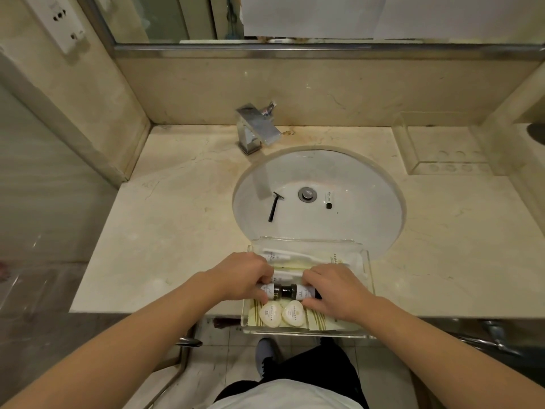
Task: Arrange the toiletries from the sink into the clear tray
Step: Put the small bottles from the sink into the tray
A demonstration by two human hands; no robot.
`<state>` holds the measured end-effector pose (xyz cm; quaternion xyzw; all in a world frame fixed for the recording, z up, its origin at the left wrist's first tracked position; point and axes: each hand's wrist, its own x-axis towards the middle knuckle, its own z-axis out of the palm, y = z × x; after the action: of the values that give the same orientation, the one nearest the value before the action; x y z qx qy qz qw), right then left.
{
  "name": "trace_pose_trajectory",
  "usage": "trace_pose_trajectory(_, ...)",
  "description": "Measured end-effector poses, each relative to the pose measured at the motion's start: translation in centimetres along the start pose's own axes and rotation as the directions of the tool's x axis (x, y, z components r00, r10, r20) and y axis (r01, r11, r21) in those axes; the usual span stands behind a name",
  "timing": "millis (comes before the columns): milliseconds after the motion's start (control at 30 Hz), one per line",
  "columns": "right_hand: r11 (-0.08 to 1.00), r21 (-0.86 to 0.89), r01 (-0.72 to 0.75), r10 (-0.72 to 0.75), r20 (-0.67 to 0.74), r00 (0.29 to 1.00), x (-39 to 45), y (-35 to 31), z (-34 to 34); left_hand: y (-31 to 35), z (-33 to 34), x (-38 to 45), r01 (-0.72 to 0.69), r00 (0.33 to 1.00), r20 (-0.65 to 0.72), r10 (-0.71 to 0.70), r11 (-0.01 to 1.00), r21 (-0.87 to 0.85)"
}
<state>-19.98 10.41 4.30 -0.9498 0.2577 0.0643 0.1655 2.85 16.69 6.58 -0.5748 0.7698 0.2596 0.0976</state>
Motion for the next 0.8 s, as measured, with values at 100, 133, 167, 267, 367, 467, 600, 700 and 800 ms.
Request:
trace_pose_trajectory(100, 1.000, -0.001, -0.015, 0.015, -0.031, 0.999, -0.1, 0.4, -0.5, -0.2, -0.2, 0.0, -0.001, 1.000, -0.013, 0.001, 1.000, 0.014)
trace_pose_trajectory(133, 1.000, -0.001, -0.030, 0.030, -0.052, 0.998, -0.2, 0.6, -0.7, -0.2, -0.2, -0.1, 0.001, 0.999, -0.033, -0.001, 1.000, 0.010)
trace_pose_trajectory(167, 0.999, 0.005, -0.051, 0.052, -0.074, 0.996, -0.3, 0.8, -0.9, -0.3, -0.4, -0.1, 0.005, 0.998, -0.063, -0.005, 1.000, 0.001)
trace_pose_trajectory(267, 0.991, 0.028, -0.128, 0.131, -0.141, 0.981, -0.6, 1.8, -1.5, -0.4, -1.0, 0.0, 0.034, 0.985, -0.167, -0.037, 0.999, -0.022)
trace_pose_trajectory(367, 0.971, 0.069, -0.230, 0.240, -0.242, 0.940, -0.2, 3.0, -2.0, -0.8, -1.8, 0.6, 0.090, 0.966, -0.235, -0.108, 0.992, -0.085)
trace_pose_trajectory(467, 0.931, 0.146, -0.335, 0.365, -0.303, 0.881, 0.6, 4.1, -2.8, -1.4, -2.7, 1.6, 0.143, 0.943, -0.276, -0.186, 0.975, -0.168)
trace_pose_trajectory(600, 0.849, 0.288, -0.444, 0.520, -0.303, 0.799, 2.0, 5.9, -3.7, -2.8, -3.8, 3.7, 0.218, 0.904, -0.309, -0.296, 0.940, -0.263)
trace_pose_trajectory(700, 0.796, 0.363, -0.484, 0.584, -0.249, 0.773, 3.4, 7.4, -4.1, -4.0, -4.3, 5.8, 0.268, 0.887, -0.283, -0.366, 0.905, -0.330)
trace_pose_trajectory(800, 0.756, 0.395, -0.522, 0.617, -0.163, 0.770, 5.0, 9.1, -4.0, -5.2, -4.5, 8.2, 0.320, 0.878, -0.229, -0.421, 0.870, -0.376)
